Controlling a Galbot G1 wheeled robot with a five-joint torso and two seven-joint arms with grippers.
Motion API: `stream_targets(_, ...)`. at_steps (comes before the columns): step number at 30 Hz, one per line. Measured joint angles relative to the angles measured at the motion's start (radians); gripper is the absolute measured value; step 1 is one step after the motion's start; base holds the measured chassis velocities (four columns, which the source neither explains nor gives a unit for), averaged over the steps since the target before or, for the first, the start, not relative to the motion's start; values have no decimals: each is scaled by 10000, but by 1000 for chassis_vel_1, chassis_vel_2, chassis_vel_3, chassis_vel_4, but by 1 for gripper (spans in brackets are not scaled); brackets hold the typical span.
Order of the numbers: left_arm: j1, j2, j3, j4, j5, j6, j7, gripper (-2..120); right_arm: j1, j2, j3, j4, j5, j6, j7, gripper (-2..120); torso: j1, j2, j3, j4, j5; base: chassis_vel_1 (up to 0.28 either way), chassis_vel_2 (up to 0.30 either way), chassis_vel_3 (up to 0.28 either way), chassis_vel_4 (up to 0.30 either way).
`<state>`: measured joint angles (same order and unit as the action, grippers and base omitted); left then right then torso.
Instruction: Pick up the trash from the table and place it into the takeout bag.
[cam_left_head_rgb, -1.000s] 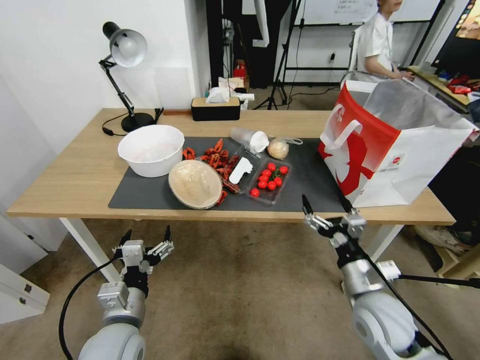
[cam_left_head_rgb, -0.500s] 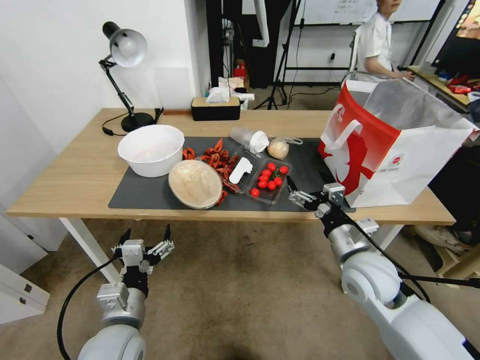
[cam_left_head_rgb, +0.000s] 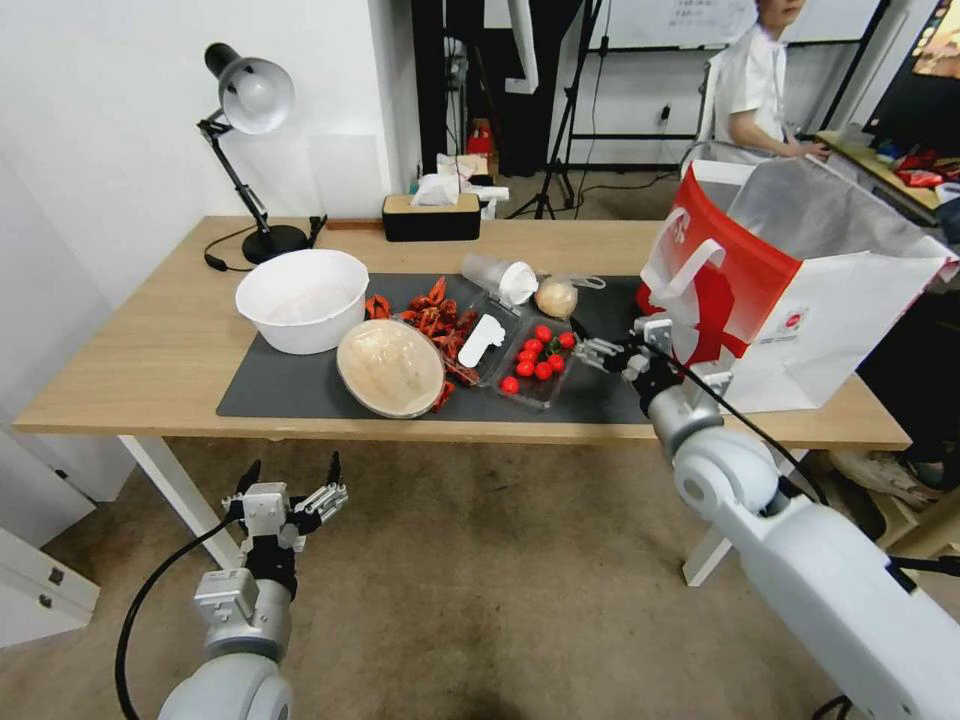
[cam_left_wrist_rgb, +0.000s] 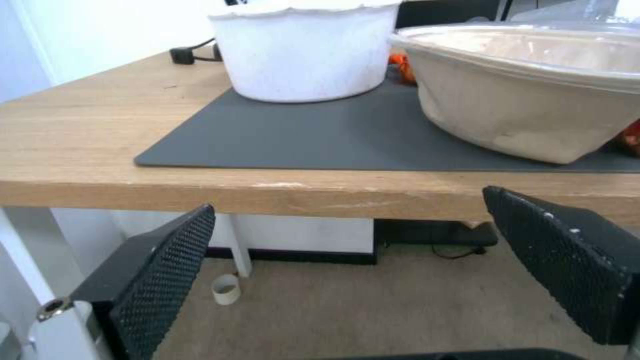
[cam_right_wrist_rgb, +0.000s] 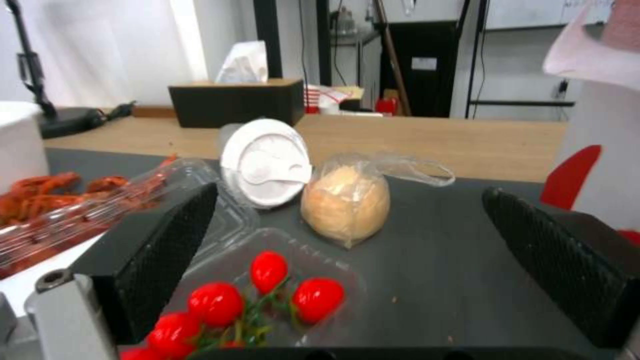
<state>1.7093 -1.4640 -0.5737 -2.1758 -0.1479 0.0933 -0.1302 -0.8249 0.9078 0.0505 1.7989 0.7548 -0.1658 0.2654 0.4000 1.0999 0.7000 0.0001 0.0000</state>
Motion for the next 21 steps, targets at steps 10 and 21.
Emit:
stream_targets(10, -6, -2, -87, 4, -7, 0, 0, 100, 1556, 197, -853, -935, 483, -979, 516, 100, 1, 0, 0, 0, -2, 0, 0, 0, 0)
stream_targets(21, -32, 59, -76, 63, -44, 0, 15, 100, 2924, 574, -1263, -2091, 952, -2266, 761, 100, -1, 0, 0, -1, 0, 0, 0, 0, 0)
